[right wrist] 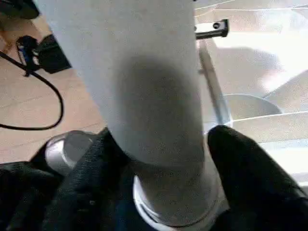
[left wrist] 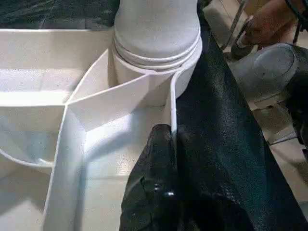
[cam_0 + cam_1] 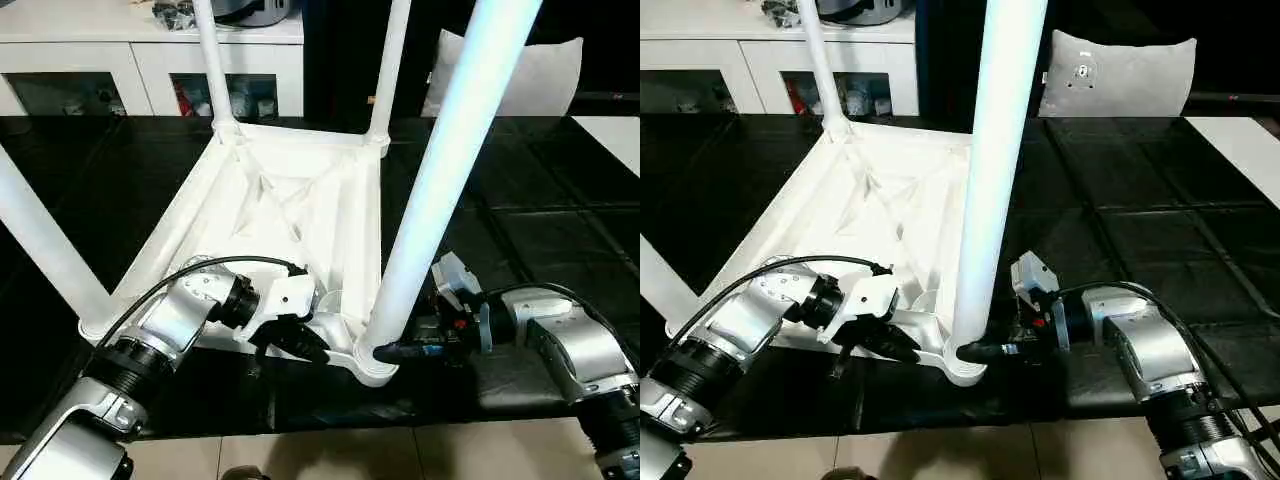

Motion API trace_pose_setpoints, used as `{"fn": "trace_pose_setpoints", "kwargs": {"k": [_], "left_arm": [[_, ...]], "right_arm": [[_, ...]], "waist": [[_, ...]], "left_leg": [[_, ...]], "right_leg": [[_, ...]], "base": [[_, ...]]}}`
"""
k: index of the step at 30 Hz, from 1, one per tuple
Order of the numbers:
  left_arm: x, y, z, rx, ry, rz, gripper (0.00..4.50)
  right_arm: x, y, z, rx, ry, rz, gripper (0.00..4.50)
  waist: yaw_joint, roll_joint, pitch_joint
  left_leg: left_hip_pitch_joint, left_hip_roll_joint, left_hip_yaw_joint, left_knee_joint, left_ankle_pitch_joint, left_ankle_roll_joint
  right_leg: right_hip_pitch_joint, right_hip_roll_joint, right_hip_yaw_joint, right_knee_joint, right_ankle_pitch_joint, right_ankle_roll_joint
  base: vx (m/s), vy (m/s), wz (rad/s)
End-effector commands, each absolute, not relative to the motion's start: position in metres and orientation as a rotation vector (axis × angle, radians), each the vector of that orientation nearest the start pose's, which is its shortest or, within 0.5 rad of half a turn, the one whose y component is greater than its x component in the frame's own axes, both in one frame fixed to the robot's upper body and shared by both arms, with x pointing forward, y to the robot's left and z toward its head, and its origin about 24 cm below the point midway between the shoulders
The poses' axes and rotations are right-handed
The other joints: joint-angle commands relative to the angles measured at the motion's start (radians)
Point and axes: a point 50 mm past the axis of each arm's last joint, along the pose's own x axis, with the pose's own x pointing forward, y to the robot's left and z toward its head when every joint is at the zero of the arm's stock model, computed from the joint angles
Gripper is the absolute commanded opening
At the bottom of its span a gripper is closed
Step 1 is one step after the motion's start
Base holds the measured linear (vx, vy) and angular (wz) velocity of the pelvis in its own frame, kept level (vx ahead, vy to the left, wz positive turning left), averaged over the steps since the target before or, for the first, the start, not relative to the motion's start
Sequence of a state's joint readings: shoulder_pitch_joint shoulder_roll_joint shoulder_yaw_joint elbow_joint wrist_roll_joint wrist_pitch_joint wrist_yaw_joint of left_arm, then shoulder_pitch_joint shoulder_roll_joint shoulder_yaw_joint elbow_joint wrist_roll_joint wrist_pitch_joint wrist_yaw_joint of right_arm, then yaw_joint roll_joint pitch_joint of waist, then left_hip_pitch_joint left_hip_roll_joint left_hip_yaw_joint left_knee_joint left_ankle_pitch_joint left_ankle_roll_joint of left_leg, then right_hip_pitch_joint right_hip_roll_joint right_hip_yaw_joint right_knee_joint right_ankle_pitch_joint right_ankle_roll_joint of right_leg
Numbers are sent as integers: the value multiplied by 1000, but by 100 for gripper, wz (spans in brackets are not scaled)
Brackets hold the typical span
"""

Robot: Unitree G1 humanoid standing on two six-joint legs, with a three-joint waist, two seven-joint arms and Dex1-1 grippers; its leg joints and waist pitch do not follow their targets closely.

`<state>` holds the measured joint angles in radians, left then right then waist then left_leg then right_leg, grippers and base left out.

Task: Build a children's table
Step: Rotate leg to tighten

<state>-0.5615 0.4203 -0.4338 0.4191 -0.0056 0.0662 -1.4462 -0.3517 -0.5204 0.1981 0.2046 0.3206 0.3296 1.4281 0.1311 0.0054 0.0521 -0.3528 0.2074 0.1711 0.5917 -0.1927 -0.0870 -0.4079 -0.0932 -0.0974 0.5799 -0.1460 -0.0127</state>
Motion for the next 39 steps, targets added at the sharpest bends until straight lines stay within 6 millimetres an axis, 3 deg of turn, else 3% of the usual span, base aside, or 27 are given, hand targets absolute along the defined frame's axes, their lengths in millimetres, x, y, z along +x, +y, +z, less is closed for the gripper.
{"fn": "trace_pose_setpoints", "kwargs": {"k": [1,2,10,13,15,18,19,20,21,24,26,27,28,30,35,39], "left_arm": [[288,103,65,551,427,-1779,0],[289,104,65,547,429,-1772,0],[293,104,66,447,426,-1658,0],[296,98,67,388,421,-1550,0],[297,91,68,352,416,-1483,0],[300,76,69,290,397,-1342,0],[302,71,69,282,388,-1298,0],[304,69,70,277,383,-1271,0],[305,64,70,265,376,-1231,0],[309,48,71,228,349,-1117,0],[308,39,71,211,335,-1082,0],[308,36,71,204,332,-1072,0],[307,34,72,199,330,-1068,0],[307,29,73,193,326,-1055,0],[309,36,74,232,317,-1074,0],[308,50,72,278,325,-1139,0]], "right_arm": [[265,-163,72,-46,398,1544,259],[264,-162,72,-32,399,1547,235],[262,-146,71,89,368,1474,208],[268,-133,65,87,362,1335,207],[275,-125,61,85,364,1223,207],[287,-112,56,88,365,1040,204],[291,-110,55,89,369,985,204],[293,-109,54,90,372,950,203],[298,-107,53,88,370,872,200],[308,-103,50,71,373,704,200],[310,-101,51,73,355,670,200],[310,-101,53,80,344,660,233],[311,-101,54,86,335,652,266],[311,-102,57,100,315,640,269],[311,-107,61,100,278,659,317],[307,-119,63,32,255,733,356]], "waist": [[-6,-12,-71],[-4,-11,-71],[0,-13,-68],[-10,-12,-60],[-24,-13,-57],[-56,-17,-56],[-63,-18,-56],[-84,-17,-59],[-89,-18,-58],[-110,-17,-59],[-110,-18,-61],[-107,-16,-63],[-107,-16,-63],[-104,-15,-68],[-90,-14,-75],[-80,-11,-76]], "left_leg": [[3,26,3,-70,-183,53],[4,26,3,-70,-177,53],[4,24,3,-72,-190,44],[7,16,-1,-75,-249,14],[9,11,-4,-73,-269,1],[-1,6,-10,-73,-282,-10],[-4,4,-11,-73,-281,-7],[-9,1,-15,-71,-284,-3],[-9,0,-14,-71,-290,4],[-5,-2,-12,-65,-287,20],[-2,-4,-9,-63,-281,30],[-3,0,-7,-66,-256,46],[-3,0,-7,-66,-256,46],[-7,8,-6,-70,-215,57],[-14,8,0,-63,-118,79],[-13,10,1,-63,-94,93]], "right_leg": [[57,-53,46,-58,-326,-182],[56,-53,46,-57,-320,-185],[55,-54,46,-61,-361,-166],[49,-54,38,-79,-508,-116],[46,-55,33,-91,-585,-82],[51,-52,20,-101,-644,-33],[53,-51,16,-105,-645,-29],[57,-51,9,-108,-639,-22],[55,-49,9,-111,-641,-19],[46,-46,7,-115,-619,-35],[44,-46,10,-117,-608,-39],[45,-46,18,-109,-550,-60],[45,-46,18,-109,-550,-60],[50,-44,26,-91,-447,-97],[62,-46,39,-64,-269,-166],[64,-45,40,-57,-217,-183]], "base": [[0,0,0],[0,0,0],[0,0,0],[0,0,0],[0,0,0],[0,0,0],[0,0,0],[0,0,0],[0,0,0],[0,0,0],[0,0,0],[0,0,0],[0,0,0],[0,0,0],[0,0,0],[0,0,0]]}}
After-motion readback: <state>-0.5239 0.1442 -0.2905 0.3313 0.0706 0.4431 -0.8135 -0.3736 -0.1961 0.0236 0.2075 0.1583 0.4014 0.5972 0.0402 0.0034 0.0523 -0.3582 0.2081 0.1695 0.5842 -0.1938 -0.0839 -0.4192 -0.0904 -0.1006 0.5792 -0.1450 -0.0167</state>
